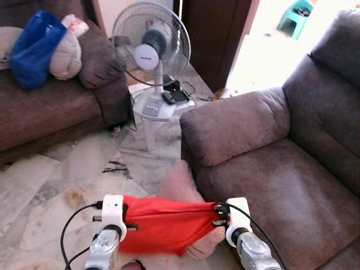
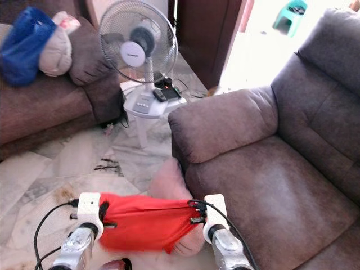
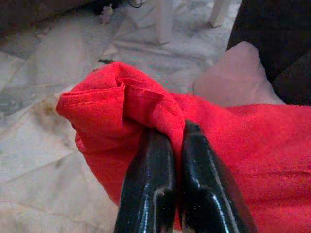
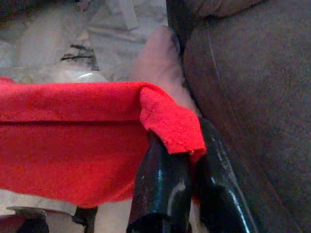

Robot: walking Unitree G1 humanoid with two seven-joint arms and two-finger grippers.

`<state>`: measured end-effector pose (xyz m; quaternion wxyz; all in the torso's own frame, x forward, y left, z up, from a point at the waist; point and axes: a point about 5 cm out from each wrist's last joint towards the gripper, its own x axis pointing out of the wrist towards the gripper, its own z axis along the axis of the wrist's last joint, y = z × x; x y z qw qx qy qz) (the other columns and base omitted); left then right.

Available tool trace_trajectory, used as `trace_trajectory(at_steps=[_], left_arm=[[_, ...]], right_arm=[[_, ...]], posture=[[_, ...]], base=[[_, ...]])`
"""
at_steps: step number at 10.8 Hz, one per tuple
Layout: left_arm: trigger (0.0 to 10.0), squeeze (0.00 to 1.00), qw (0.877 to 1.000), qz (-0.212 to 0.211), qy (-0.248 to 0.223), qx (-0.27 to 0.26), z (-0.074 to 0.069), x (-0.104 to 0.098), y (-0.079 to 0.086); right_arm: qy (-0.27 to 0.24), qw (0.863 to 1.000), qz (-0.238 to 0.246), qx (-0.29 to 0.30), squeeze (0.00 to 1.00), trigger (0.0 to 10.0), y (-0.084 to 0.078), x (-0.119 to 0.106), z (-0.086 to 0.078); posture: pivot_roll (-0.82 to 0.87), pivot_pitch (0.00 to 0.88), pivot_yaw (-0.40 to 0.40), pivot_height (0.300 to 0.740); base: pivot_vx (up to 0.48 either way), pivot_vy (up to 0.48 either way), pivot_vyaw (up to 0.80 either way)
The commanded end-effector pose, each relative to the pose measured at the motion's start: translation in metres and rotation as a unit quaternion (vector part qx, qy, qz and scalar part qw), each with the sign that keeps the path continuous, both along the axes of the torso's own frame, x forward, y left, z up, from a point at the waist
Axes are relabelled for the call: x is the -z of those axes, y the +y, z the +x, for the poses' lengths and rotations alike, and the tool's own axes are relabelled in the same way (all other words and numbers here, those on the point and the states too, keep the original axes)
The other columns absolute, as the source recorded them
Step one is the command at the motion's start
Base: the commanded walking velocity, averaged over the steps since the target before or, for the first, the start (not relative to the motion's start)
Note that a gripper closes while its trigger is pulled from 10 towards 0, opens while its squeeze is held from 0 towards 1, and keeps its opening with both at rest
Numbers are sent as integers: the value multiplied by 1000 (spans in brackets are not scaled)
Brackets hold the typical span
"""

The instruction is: Move the pillow to the sofa from floor

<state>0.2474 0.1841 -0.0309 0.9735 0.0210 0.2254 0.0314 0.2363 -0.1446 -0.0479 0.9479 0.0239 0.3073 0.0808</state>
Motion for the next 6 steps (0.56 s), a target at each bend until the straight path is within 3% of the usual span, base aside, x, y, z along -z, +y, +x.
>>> trace_trajectory(at_steps=[1, 2, 6], left_arm=[[10000, 0, 996, 37, -25, -73, 0, -10, 41], [10000, 0, 996, 36, -21, -76, -1, -9, 43], [10000, 0, 995, 35, -16, -90, -5, -7, 47]], right_arm=[[-6, 996, -20, 92, 0, 10000, -36, -2, 0], [-6, 996, -17, 92, 0, 10000, -35, -2, 0], [-11, 995, -5, 98, 0, 10000, -34, 0, -3]], posture=[[47, 0, -60, 740], [35, 0, -58, 740], [54, 0, -59, 740]], base=[[0, 0, 0], [0, 0, 0], [0, 279, 0]])
